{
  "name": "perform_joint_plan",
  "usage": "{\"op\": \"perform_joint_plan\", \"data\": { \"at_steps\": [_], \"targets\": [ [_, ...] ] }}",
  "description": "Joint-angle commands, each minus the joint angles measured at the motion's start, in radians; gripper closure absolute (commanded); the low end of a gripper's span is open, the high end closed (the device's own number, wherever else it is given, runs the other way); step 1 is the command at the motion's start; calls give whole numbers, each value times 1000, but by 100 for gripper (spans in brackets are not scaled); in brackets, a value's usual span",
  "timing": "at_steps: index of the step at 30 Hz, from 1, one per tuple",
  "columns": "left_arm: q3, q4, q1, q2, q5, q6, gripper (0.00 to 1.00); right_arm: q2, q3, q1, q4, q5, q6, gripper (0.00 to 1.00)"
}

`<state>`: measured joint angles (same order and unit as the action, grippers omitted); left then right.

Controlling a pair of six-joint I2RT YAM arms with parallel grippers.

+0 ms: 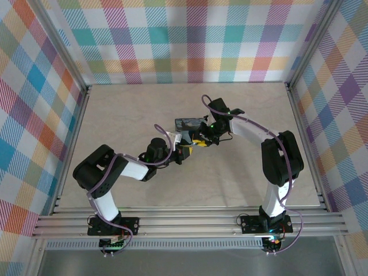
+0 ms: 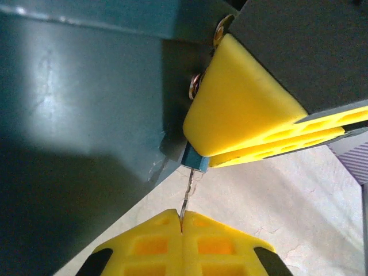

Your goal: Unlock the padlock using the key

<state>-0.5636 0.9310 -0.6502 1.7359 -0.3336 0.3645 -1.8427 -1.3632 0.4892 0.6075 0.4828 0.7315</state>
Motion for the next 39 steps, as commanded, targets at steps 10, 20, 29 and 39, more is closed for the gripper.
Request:
{"op": "perform_joint_plan", "data": {
  "at_steps": [10, 20, 29, 39],
  "targets": [
    [-27, 86, -57, -56, 32, -48, 100, 46, 10, 12, 29, -24, 70, 100],
    [-60, 173, -57, 14, -4, 64, 100, 61, 41, 15, -8, -16, 108, 100],
    [-76, 231, -68, 68, -7, 97, 100, 71, 64, 15, -53, -30, 151, 100],
    [-46, 122, -52, 33, 9, -15, 100, 83, 93, -3, -65, -18, 149, 100]
  ]
}}
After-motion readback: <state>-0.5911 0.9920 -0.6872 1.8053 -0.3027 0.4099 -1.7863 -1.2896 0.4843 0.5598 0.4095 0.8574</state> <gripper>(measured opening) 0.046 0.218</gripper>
